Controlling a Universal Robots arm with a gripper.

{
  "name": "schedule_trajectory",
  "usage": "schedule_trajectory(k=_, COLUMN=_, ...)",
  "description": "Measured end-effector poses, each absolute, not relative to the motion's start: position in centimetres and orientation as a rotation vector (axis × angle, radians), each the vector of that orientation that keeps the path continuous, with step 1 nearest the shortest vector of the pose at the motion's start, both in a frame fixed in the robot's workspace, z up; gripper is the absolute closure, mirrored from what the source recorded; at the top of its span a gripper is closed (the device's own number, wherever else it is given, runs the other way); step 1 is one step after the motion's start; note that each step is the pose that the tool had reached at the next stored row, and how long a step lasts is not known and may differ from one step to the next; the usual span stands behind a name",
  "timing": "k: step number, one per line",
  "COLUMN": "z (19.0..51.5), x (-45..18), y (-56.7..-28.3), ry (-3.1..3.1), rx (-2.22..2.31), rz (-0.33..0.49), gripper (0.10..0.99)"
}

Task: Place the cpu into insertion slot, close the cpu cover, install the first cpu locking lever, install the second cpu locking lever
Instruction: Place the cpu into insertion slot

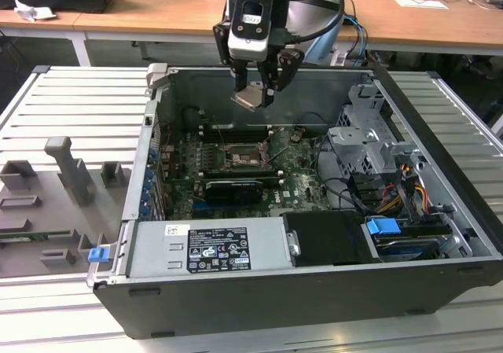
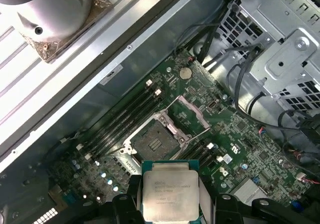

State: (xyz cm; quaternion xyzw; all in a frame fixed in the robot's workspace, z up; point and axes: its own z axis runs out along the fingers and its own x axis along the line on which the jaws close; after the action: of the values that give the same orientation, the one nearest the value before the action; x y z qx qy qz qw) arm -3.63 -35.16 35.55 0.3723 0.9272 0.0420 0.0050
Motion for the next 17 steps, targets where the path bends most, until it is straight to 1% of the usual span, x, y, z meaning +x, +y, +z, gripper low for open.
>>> schedule_trajectory(k=17, z=35.38, x=-3.63, y=-35.16, ry=2.841, rx=1.302, rz=0.130, gripper=0.541)
